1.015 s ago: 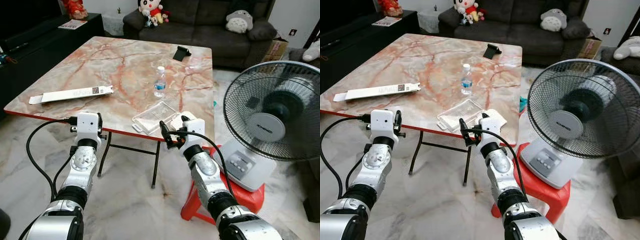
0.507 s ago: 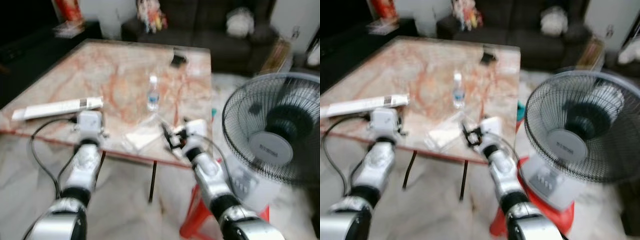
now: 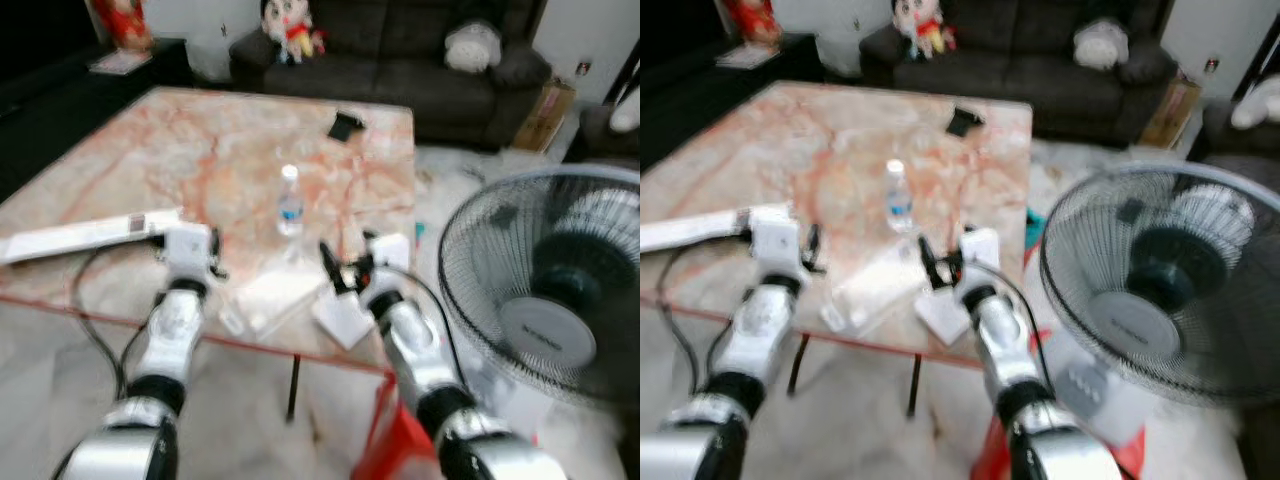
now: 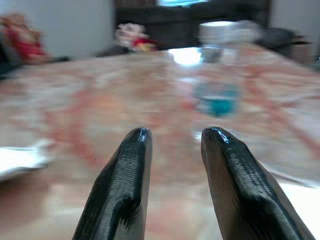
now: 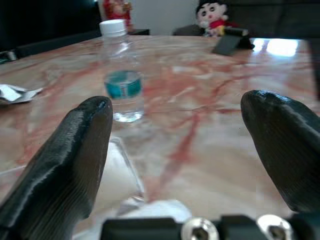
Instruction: Picking trash to rubbish bin
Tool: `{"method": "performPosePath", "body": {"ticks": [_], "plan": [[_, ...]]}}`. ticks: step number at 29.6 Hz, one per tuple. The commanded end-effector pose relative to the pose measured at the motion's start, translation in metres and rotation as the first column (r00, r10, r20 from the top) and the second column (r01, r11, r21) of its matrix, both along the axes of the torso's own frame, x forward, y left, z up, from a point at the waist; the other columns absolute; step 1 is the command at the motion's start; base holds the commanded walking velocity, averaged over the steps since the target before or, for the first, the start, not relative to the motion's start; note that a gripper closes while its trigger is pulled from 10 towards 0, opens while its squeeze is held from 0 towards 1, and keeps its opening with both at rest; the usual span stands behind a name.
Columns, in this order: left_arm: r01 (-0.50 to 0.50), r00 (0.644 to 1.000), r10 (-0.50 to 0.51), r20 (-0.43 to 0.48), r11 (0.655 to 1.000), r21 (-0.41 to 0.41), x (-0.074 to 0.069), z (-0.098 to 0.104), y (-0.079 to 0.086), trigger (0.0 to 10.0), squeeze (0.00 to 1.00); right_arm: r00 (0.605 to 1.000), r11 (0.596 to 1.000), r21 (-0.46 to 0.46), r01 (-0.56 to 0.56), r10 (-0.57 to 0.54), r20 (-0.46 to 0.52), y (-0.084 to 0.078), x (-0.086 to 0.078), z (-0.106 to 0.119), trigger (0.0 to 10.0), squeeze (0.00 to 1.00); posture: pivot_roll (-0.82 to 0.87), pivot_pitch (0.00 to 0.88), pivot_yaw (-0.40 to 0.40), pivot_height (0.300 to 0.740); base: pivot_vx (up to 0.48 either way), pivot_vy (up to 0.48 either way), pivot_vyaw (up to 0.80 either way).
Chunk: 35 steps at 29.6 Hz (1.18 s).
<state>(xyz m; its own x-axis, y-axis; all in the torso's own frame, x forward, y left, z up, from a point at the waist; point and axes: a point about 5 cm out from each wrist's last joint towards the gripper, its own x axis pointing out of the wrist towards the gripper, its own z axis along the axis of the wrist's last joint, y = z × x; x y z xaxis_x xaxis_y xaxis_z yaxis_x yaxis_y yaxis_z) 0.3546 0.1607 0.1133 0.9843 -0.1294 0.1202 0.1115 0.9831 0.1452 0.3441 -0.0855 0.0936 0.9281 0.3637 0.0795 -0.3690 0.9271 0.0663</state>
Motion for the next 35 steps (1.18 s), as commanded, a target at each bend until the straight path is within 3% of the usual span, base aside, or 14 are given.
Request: {"method": "performPosePath", "body": {"ticks": [1,3,4,7,9,10,11,22,23,35], "plan": [[0.028,1.0,-0.028,-0.002,1.0,0.004,0.001,0.004,0.003,10.0,0.0,1.0,1.0,0.008,-0.022,0.022,0.006,0.008,0.001,0.004,10.0,0.0,0.05,0.0,-0.03,0.74,0.0,0.0,0.0],[0.081,0.996,-0.081,-0.02,0.997,-0.012,0.0,0.002,-0.002,10.0,0.0,1.0,1.0,0.009,-0.019,0.019,0.005,0.008,0.001,0.004,10.0,0.0,0.05,0.0,-0.029,0.74,0.0,0.0,0.0],[0.172,0.984,-0.173,-0.047,0.985,-0.031,-0.002,-0.001,-0.011,10.0,0.0,1.0,1.0,0.008,-0.017,0.017,0.004,0.007,0.001,0.003,10.0,0.0,0.05,0.0,-0.029,0.74,0.0,0.0,0.0],[0.275,0.957,-0.279,-0.08,0.96,-0.055,-0.006,-0.004,-0.021,10.0,0.0,1.0,1.0,0.007,-0.013,0.013,0.0,0.006,0.001,0.002,10.0,0.0,0.05,0.002,-0.029,0.74,0.0,0.0,0.0],[0.364,0.921,-0.372,-0.12,0.928,-0.085,-0.01,-0.008,-0.029,10.0,0.0,1.0,1.0,0.007,-0.014,0.014,-0.004,0.007,0.0,0.001,10.0,0.0,0.05,0.003,-0.029,0.74,0.0,0.0,0.0],[0.364,0.921,-0.372,-0.12,0.928,-0.085,-0.01,-0.008,-0.029,10.0,0.0,1.0,1.0,0.007,-0.014,0.014,-0.004,0.007,0.0,0.001,10.0,0.0,0.05,0.003,-0.029,0.74,0.0,0.0,0.0],[0.381,0.912,-0.392,-0.123,0.919,-0.106,-0.011,-0.009,-0.031,10.0,1.0,1.0,1.0,0.007,-0.015,0.016,-0.005,0.008,0.0,0.001,10.0,0.0,0.05,0.003,-0.027,0.74,0.0,0.0,0.0],[0.365,0.901,-0.39,-0.19,0.918,-0.154,-0.012,-0.017,-0.031,10.0,1.0,1.0,1.0,-0.012,-0.028,0.028,-0.012,0.011,-0.002,-0.002,10.0,0.0,0.05,0.003,-0.023,0.74,0.0,0.0,0.0],[0.364,0.897,-0.393,-0.204,0.917,-0.165,-0.012,-0.018,-0.032,10.0,0.0,0.999,1.0,-0.013,-0.029,0.029,-0.014,0.011,-0.003,-0.003,10.0,0.0,0.05,0.006,-0.023,0.74,0.0,0.0,0.0],[0.349,0.886,-0.397,-0.241,0.911,-0.22,-0.013,-0.024,-0.034,10.0,0.0,0.999,0.999,-0.024,-0.039,0.039,-0.022,0.014,-0.004,-0.005,10.0,0.0,0.05,0.007,-0.025,0.74,0.0,0.0,0.0]]}}
